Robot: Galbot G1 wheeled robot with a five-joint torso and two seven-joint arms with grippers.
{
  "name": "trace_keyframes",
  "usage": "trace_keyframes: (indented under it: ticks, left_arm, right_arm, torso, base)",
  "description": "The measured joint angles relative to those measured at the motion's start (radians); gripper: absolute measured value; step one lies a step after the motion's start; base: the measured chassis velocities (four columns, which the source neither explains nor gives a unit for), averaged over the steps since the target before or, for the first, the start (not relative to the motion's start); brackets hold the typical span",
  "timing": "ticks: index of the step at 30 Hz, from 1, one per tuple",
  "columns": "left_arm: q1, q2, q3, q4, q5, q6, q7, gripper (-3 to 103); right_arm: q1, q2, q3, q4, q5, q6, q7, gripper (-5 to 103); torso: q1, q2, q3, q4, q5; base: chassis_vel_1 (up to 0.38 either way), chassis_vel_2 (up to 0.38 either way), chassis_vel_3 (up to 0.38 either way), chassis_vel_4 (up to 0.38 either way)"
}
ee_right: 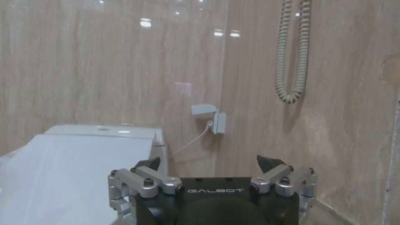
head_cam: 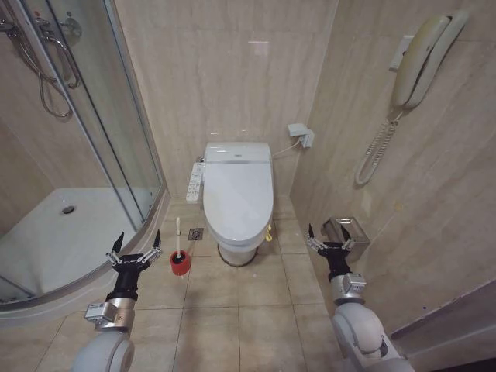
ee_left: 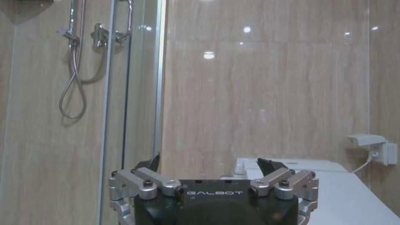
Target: Open the toilet lid, clean the toilet bowl with a toilet brush, close the toilet lid, and flush.
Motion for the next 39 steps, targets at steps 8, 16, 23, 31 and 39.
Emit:
trace_keyframes:
  ticks: [8, 16, 23, 31, 39]
  left_arm:
    - [0.000, 0.000, 0.000, 0.000, 0.000, 0.000, 0.000, 100]
    - [0.000, 0.000, 0.000, 0.000, 0.000, 0.000, 0.000, 100]
    - [0.000, 0.000, 0.000, 0.000, 0.000, 0.000, 0.000, 100]
    - [0.000, 0.000, 0.000, 0.000, 0.000, 0.000, 0.000, 100]
    - [0.000, 0.000, 0.000, 0.000, 0.000, 0.000, 0.000, 100]
  right_arm:
    - [0.000, 0.000, 0.000, 0.000, 0.000, 0.000, 0.000, 100]
    - [0.000, 0.000, 0.000, 0.000, 0.000, 0.000, 0.000, 100]
    - [0.000, 0.000, 0.000, 0.000, 0.000, 0.000, 0.000, 100]
    - [0.000, 0.000, 0.000, 0.000, 0.000, 0.000, 0.000, 100]
    - [0.000, 0.000, 0.000, 0.000, 0.000, 0.000, 0.000, 100]
  torso:
    - [0.000, 0.000, 0.000, 0.0000, 0.0000]
    - [0.000, 0.000, 0.000, 0.0000, 0.0001]
    - [0.000, 0.000, 0.000, 0.0000, 0.0000]
    - [0.000, 0.000, 0.000, 0.0000, 0.0000]
    - [0.000, 0.000, 0.000, 0.0000, 0.0000]
  base:
    - [0.000, 0.000, 0.000, 0.000]
    - [0.000, 0.000, 0.000, 0.000]
    - [0.000, 0.000, 0.000, 0.000]
    - [0.000, 0.000, 0.000, 0.000]
    - [0.000, 0.000, 0.000, 0.000]
